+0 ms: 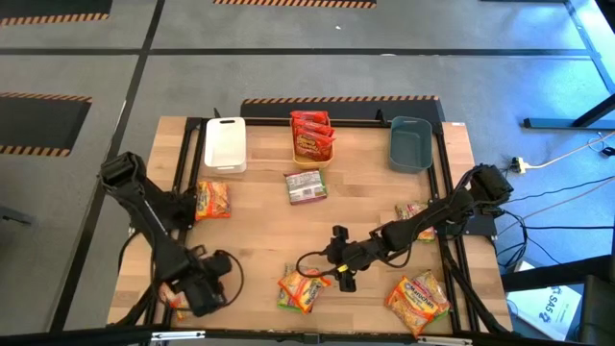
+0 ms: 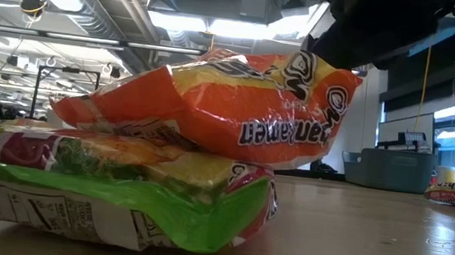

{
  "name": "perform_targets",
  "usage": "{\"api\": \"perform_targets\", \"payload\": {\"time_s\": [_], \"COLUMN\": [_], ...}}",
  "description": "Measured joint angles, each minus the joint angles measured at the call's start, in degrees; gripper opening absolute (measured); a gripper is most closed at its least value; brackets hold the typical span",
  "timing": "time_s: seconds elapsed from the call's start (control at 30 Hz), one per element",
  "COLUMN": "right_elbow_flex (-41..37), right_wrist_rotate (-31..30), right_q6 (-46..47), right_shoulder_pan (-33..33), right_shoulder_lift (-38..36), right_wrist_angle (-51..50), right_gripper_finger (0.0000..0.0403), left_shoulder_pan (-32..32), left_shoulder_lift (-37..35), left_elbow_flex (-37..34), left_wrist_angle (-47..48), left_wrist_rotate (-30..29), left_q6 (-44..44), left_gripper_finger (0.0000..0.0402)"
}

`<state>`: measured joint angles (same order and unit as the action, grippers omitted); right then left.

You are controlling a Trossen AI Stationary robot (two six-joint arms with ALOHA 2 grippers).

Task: Sort Maruchan noodles
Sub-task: Put the orange noodle pack into the yellow bin

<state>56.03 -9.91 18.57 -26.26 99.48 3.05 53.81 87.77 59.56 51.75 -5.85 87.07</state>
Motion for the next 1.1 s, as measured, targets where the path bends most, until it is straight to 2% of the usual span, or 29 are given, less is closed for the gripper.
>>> {"api": "perform_targets", "payload": {"time_s": [0.1,0.2,0.27,0.4,0.5,0.7,0.83,0.97,1.1], "right_elbow_flex": [0.00,0.00,0.00,0.00,0.00,0.00,0.00,0.00,0.00], "right_wrist_rotate": [0.01,0.01,0.02,-0.44,-1.93,-2.71,-3.00,-3.23,-3.59], "right_q6": [0.05,0.22,0.22,-0.74,-1.76,-2.77,-3.95,-4.00,-3.96], "right_shoulder_pan": [0.00,0.02,0.02,0.04,0.04,0.04,0.04,0.04,0.04], "right_shoulder_lift": [0.00,0.00,0.00,0.00,0.00,0.00,-0.02,-0.02,-0.09], "right_wrist_angle": [-0.11,-0.12,-0.13,-0.09,-0.09,-0.10,-0.11,-0.10,0.01], "right_gripper_finger": [0.0246,0.0246,0.0246,0.0246,0.0246,0.0246,0.0246,0.0246,0.0246], "left_shoulder_pan": [-2.71,-4.72,-4.59,-2.39,0.49,6.60,8.91,8.05,5.25], "left_shoulder_lift": [0.00,0.03,-0.02,-0.59,-0.53,-0.48,-0.46,-0.46,-0.46], "left_elbow_flex": [-3.13,-3.82,-2.32,2.35,3.08,0.31,-1.19,-3.84,-4.92], "left_wrist_angle": [-4.51,-5.64,-5.40,-4.96,-2.65,-2.40,-2.70,-5.67,-6.58], "left_wrist_rotate": [0.06,6.84,8.45,6.87,8.39,18.49,22.07,20.13,13.13], "left_q6": [-4.95,-6.66,-6.84,-8.09,-3.35,9.93,14.09,12.62,6.16], "left_gripper_finger": [0.0193,0.0193,0.0193,0.0193,0.0193,0.0193,0.0193,0.0193,0.0192]}}
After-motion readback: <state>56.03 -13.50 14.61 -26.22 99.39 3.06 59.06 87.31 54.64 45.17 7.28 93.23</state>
